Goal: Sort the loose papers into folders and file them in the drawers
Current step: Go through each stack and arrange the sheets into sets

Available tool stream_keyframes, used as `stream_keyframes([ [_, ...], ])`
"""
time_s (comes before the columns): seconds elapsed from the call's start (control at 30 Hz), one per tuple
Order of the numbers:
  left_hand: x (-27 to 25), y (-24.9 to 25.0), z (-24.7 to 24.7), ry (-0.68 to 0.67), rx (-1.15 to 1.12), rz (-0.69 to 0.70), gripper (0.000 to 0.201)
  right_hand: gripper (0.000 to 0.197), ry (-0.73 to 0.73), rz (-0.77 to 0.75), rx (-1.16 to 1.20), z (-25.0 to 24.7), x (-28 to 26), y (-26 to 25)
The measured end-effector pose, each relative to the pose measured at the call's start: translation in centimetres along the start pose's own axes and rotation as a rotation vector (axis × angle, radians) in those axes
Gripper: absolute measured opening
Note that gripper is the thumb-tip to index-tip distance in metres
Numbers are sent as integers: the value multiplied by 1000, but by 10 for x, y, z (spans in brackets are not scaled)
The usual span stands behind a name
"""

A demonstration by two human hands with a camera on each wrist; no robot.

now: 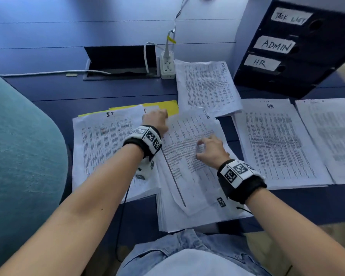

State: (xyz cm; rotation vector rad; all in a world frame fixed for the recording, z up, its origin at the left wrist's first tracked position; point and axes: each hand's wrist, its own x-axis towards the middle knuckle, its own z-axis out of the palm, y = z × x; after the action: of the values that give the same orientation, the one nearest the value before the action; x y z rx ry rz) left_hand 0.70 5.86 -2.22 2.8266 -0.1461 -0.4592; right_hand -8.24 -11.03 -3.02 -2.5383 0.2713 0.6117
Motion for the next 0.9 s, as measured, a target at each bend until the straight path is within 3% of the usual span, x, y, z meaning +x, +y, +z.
stream_keyframes([
  [0.07, -7, 7, 1, 111, -52, 98, 22, 43, 6, -27, 109, -6, 1, 2],
  [0.17, -19, 17, 1, 107, -158, 227, 25, 56, 140, -106, 149, -22, -1, -1],
  [0.23, -24, 23, 0, 62, -175, 325, 28, 67, 248, -174, -10, -30, -5, -6],
  [0.3, -25, 27, -2, 16, -195, 378, 25, 71, 252, -210, -228, -35, -7, -9],
  [0.37, -22, 33, -4, -45, -176, 408, 19, 52, 199, -226, -375, -33, -6, -8],
  [0.43, -20, 35, -4, -105, -170, 384, 19, 15, 166, -237, -422, -29, -7, -7],
  [0.47, -19, 34, -3, -120, -184, 363, 27, 11, 168, -249, -421, -26, -9, -6],
  [0.53, -14, 29, 2, -89, -234, 293, 35, 27, 167, -277, -428, -20, -13, -3],
  [0.6, -11, 20, 9, -52, -138, 184, 35, 23, 149, -328, -459, -13, -18, -1],
  [0.7, -9, 13, 22, -133, 67, 92, 37, 24, 93, -375, -509, -5, -23, 4],
  [0.9, -8, 11, 15, -33, -199, 91, 26, 30, 52, -391, -567, 6, -30, 7],
])
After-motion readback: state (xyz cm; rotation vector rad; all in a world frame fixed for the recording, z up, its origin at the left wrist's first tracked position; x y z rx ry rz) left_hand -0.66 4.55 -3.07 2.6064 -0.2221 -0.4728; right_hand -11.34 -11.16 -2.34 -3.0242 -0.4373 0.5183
